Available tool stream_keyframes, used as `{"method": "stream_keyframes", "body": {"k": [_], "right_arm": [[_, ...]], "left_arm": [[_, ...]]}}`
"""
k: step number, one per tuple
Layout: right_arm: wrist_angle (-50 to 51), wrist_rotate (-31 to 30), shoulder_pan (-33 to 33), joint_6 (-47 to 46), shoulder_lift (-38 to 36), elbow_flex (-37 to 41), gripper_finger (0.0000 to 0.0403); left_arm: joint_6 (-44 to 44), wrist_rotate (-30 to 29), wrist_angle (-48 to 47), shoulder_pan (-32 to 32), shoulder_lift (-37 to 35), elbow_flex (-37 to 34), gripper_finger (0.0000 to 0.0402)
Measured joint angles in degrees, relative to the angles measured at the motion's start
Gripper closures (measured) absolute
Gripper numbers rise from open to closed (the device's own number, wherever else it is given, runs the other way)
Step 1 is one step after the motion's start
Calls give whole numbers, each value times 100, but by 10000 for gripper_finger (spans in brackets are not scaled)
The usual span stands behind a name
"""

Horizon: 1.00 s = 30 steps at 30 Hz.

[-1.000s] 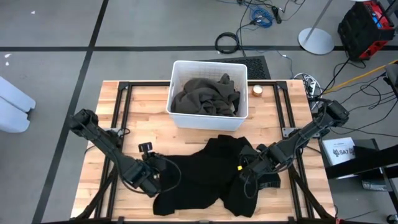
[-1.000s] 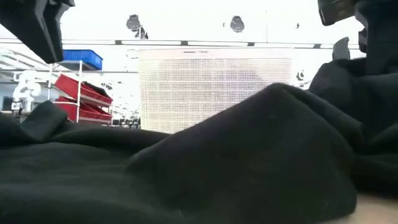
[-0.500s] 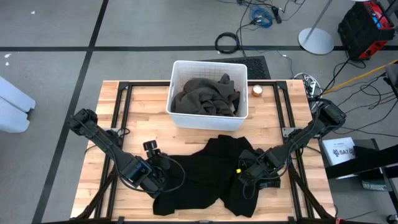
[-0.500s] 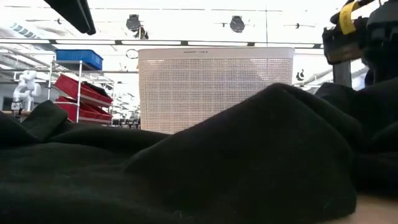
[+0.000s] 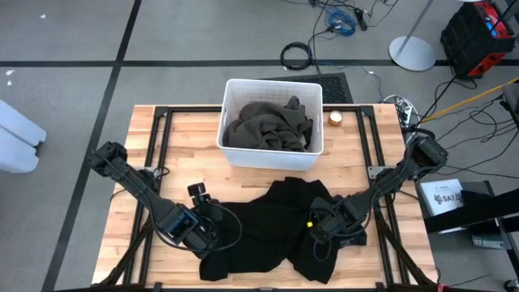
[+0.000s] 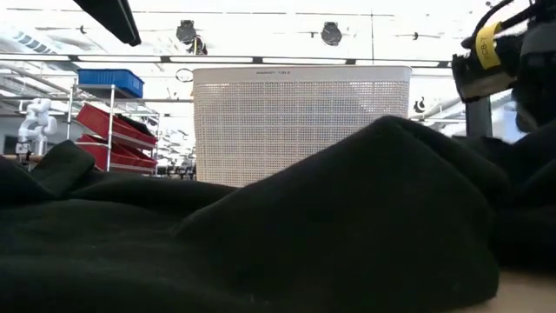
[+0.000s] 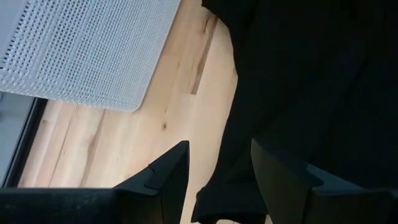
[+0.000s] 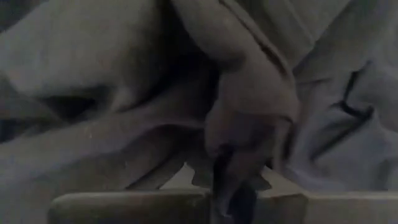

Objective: Sort clothes
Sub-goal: Put the black boxer into the white laundry bin

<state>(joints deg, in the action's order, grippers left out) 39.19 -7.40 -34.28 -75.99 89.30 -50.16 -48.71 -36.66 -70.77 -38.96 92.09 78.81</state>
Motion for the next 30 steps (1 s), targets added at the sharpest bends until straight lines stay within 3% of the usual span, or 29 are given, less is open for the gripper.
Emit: {"method": "stream_keyframes", "body": {"k": [6,11,14,20,25,30], "right_arm": [[1283,289,20,71,-86,-1179,399],[1252,-367,17,487,-90,-2339,400],[641,-829,60,857,-78,-2757,401],[-1129,-852,527,1851,292,-2871,402],[-2995,-47,1180,2645,1330,-2871,402],[-4521,836,1685,2713,2476,-2871,392]], "left_arm": [[3,-41,-6,-5,0,0,219],[7,-144,-5,-16,0,0,219],[11,-151,-28,-71,0,0,220],[-4,-237,-24,-319,-90,0,220],[-67,-299,-19,-522,-325,4,220],[-350,-368,-13,-705,-520,7,220]]}}
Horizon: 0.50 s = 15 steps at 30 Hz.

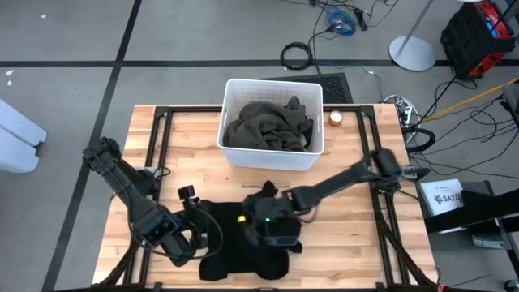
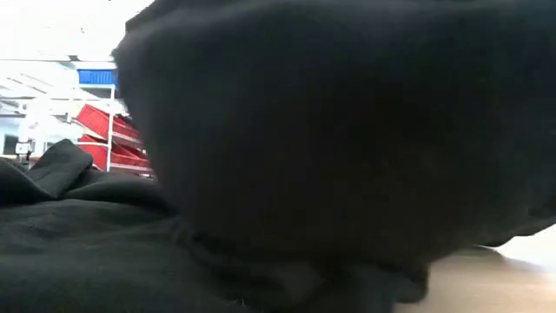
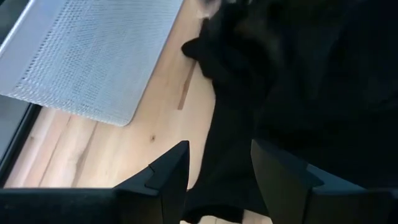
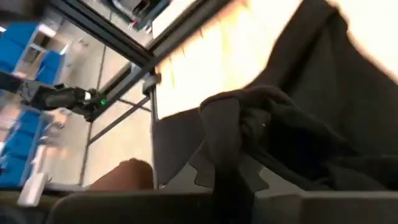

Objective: Sort clothes
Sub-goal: Put the black boxer into the white laundry bin

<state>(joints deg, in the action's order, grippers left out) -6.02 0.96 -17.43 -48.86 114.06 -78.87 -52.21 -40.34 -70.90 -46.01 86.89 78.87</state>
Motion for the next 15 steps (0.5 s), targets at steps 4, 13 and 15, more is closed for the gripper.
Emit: {"method": "stream_keyframes", "body": {"k": [4,13,15], "right_arm": [[-268,796,224,-342,575,-91,361],[-69,1890,250,-348,589,-455,227],[257,1885,236,-277,431,-651,204]], "left_arm": [[0,1,22,-189,0,1,220],[4,-234,200,-316,2,2,220],[4,-240,200,-316,2,2,220]]}}
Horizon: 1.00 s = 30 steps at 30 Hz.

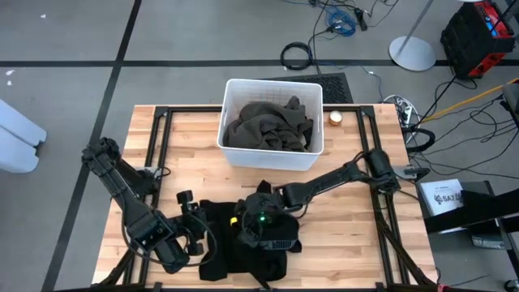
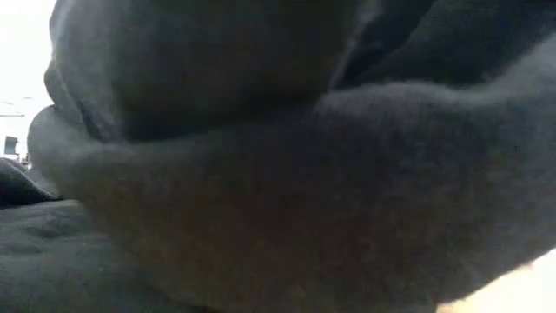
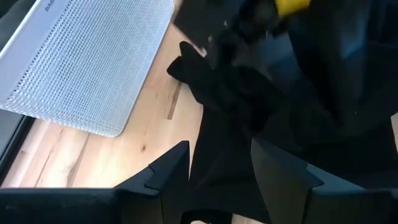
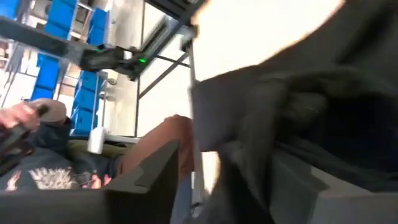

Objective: Sort clothes
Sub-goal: Put the black boxer into the white laundry bin

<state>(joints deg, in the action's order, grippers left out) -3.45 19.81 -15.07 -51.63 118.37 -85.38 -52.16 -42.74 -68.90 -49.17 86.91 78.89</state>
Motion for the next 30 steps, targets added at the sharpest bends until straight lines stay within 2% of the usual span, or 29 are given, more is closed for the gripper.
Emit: {"method": "stream_keyframes", "body": {"k": [3,8,14,20,24,30], "right_arm": [[912,-63,-2,227,-227,-392,186],[2885,-533,-41,564,-512,-1258,182],[5203,-737,-287,555,-549,-2237,182],[7127,-2112,-907,241,-508,-2325,182],[7133,-2735,-1242,159,-479,-1927,182],[6101,-2691,-1325,128,-477,-939,182]], "left_arm": [[0,-13,2,2,2,0,220],[59,-46,289,0,2,-7,220],[904,-105,1777,14,9,-510,220],[1423,-143,3257,139,11,-1274,220],[1549,-138,3903,296,11,-1768,220],[1511,-72,4404,474,11,-2107,220]]}}
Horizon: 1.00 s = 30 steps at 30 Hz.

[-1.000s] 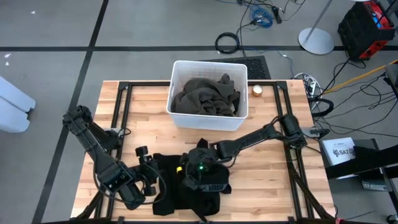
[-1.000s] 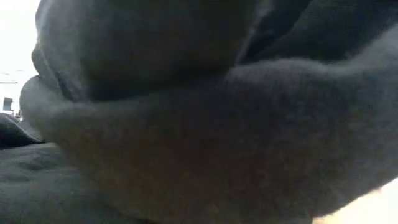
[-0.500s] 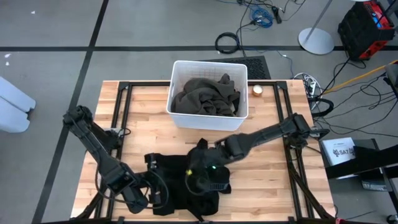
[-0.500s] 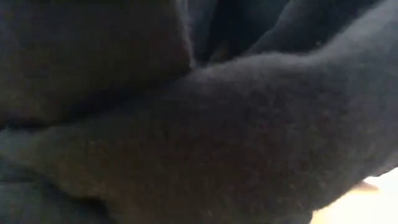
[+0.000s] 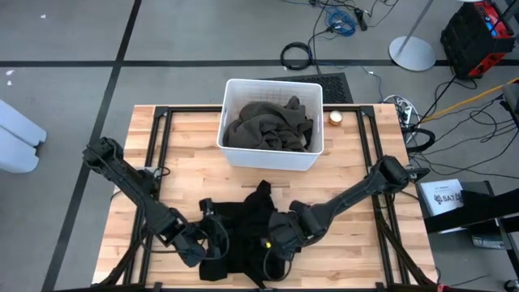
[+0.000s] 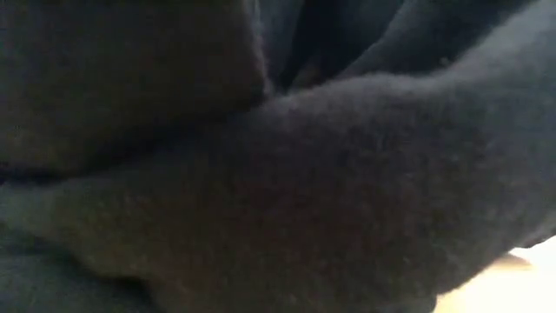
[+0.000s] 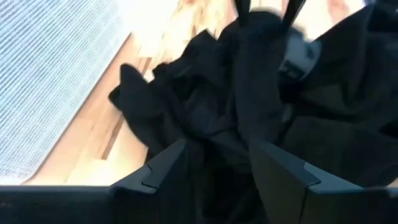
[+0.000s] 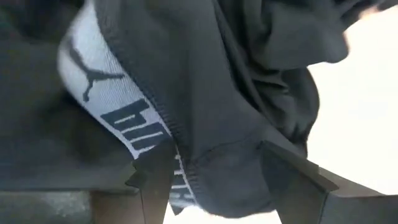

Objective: Sort clothes
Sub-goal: Put the black boxer into the white laundry bin

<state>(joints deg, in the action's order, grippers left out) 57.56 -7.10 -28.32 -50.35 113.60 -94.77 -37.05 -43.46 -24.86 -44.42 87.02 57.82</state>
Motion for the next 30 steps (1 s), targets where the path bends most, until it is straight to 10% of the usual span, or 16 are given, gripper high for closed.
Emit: {"method": "stream_keyframes", "body": {"k": [6,12,17,25,30], "right_arm": [[-998,657,101,-14,0,1078,214],[-1000,1038,102,-202,0,1398,383],[-348,1113,-25,-515,-124,1386,397],[3328,1184,-617,-2497,-808,983,400],[3295,1032,-864,-4097,-1471,1095,401]], "left_arm": [[0,87,50,37,0,2,220],[-3,127,42,31,0,2,220],[-10,125,41,35,0,2,220],[-8,153,37,40,0,4,220],[-8,151,35,59,0,4,220]]}}
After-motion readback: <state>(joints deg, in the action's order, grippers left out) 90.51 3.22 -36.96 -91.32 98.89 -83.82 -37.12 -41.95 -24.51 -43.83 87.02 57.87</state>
